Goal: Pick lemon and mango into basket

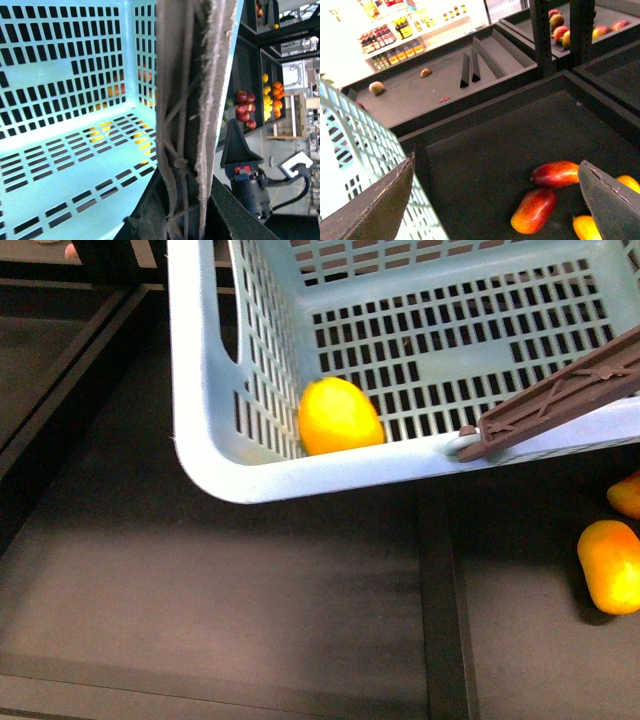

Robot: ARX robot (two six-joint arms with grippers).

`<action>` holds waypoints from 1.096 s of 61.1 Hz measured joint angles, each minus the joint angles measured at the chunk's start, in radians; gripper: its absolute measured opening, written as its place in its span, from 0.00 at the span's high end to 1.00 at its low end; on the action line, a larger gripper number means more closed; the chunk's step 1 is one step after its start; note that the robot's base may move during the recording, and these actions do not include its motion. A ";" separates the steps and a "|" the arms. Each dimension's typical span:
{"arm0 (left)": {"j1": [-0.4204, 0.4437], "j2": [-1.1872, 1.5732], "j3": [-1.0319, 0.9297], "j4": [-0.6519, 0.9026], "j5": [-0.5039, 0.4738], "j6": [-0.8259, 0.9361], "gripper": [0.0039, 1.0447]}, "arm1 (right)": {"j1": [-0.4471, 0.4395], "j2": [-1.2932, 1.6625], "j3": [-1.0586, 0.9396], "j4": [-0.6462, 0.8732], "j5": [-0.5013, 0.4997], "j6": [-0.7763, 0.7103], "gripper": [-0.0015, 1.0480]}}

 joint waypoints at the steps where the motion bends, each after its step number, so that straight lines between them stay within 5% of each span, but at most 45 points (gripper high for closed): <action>1: -0.002 0.000 0.000 0.000 -0.003 -0.001 0.91 | -0.004 0.008 0.005 0.005 -0.020 0.017 0.08; 10: -0.003 0.000 0.000 0.000 -0.014 -0.004 0.92 | 0.023 0.029 0.056 0.034 -0.157 0.182 0.08; 25: 0.002 0.000 0.000 0.000 -0.017 -0.004 0.92 | 0.003 0.238 0.111 0.050 -0.142 0.203 0.08; 42: -0.001 0.000 0.000 0.000 -0.007 -0.005 0.92 | -0.148 0.795 0.233 0.043 -0.275 -0.069 0.08; 53: 0.001 0.000 0.000 0.000 -0.015 -0.003 0.92 | -0.142 1.068 0.302 -0.058 -0.282 -0.319 0.08; 67: 0.001 0.000 0.000 0.000 -0.013 -0.005 0.92 | -0.100 1.188 0.395 -0.131 -0.248 -0.462 0.08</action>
